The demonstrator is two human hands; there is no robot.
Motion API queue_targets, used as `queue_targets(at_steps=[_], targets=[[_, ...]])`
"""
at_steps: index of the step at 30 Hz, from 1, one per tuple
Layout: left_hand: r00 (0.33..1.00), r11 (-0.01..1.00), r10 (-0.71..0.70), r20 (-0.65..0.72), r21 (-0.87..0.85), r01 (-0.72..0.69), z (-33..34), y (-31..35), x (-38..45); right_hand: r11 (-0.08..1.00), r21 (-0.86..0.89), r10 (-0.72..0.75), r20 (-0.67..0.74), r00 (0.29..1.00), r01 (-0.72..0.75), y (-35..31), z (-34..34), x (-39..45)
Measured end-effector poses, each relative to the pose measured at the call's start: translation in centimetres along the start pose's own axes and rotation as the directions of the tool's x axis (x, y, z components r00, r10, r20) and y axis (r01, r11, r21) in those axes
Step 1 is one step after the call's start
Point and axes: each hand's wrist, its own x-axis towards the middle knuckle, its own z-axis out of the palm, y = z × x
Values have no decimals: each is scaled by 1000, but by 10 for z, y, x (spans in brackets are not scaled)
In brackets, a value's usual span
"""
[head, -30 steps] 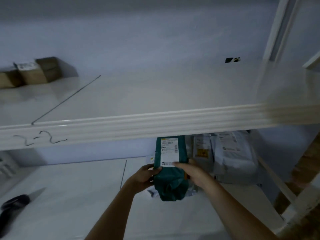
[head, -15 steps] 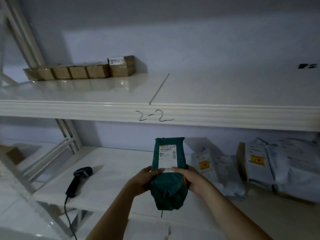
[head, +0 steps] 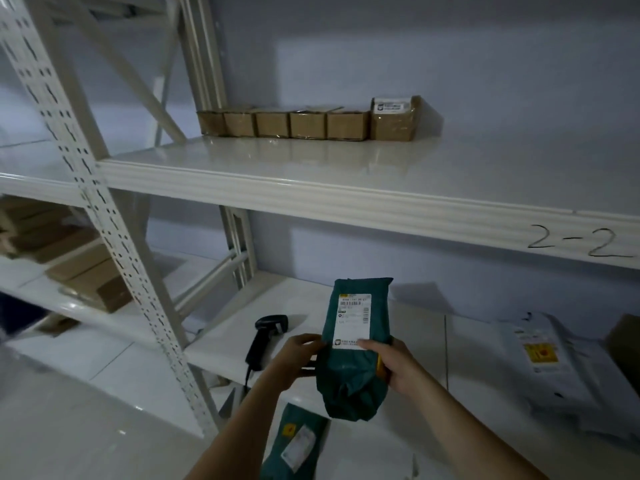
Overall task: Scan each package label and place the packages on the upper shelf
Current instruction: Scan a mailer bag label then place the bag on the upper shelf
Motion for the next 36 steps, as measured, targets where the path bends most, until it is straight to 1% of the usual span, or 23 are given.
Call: queue_targets(at_steps=[4, 8, 10, 13, 15, 17, 19, 20, 22, 24, 26, 28, 30, 32, 34, 36], targets=[[998, 999, -36, -42, -28, 34, -41, -7, 26, 999, -33, 21, -1, 1000, -21, 5, 34, 42], [991, 995, -95, -93, 6, 96, -78, -7, 60, 999, -33, 29, -25, 999, -30, 13, 56, 94], [976, 990, -117, -185, 62, 130, -96, -6, 75, 999, -25, 41, -49, 998, -42, 17, 63, 115], [929, 946, -96, -358, 257, 197, -130, -3, 99, 997, -34, 71, -87, 994, -74, 21, 75, 143], [903, 913, -144, -406, 298, 279, -148, 0, 113, 995, -48, 81, -94, 992, -86, 19, 84, 160], [887, 860, -256, -384, 329, 391, -158, 3, 125, 992, -72, 94, -107, 990, -102, 17, 92, 173], [864, 768, -395, -312, 404, 497, -162, 2, 134, 989, -81, 110, -138, 984, -121, 17, 97, 180], [854, 739, -444, -273, 427, 521, -163, 0, 138, 988, -79, 119, -154, 981, -132, 17, 98, 182], [846, 728, -482, -227, 435, 531, -163, -3, 146, 987, -79, 124, -177, 976, -140, 19, 100, 184], [846, 720, -496, -198, 450, 528, -165, -5, 154, 988, -79, 113, -199, 973, -131, 18, 103, 185], [862, 718, -482, -156, 493, 491, -166, -8, 159, 989, -81, 104, -239, 965, -126, 18, 106, 181], [896, 757, -431, -106, 498, 423, -168, -10, 161, 992, -57, 93, -283, 955, -113, 19, 110, 173], [924, 815, -382, -28, 460, 351, -173, -9, 158, 996, -16, 80, -325, 943, -89, 21, 117, 162], [948, 846, -316, 28, 461, 269, -179, -5, 152, 997, 31, 73, -356, 932, -66, 23, 126, 149], [975, 862, -216, 56, 479, 164, -186, -2, 146, 993, 104, 84, -383, 920, -48, 26, 137, 137], [990, 909, -103, 92, 413, 56, -191, -2, 141, 981, 190, 105, -393, 914, -31, 29, 148, 125]])
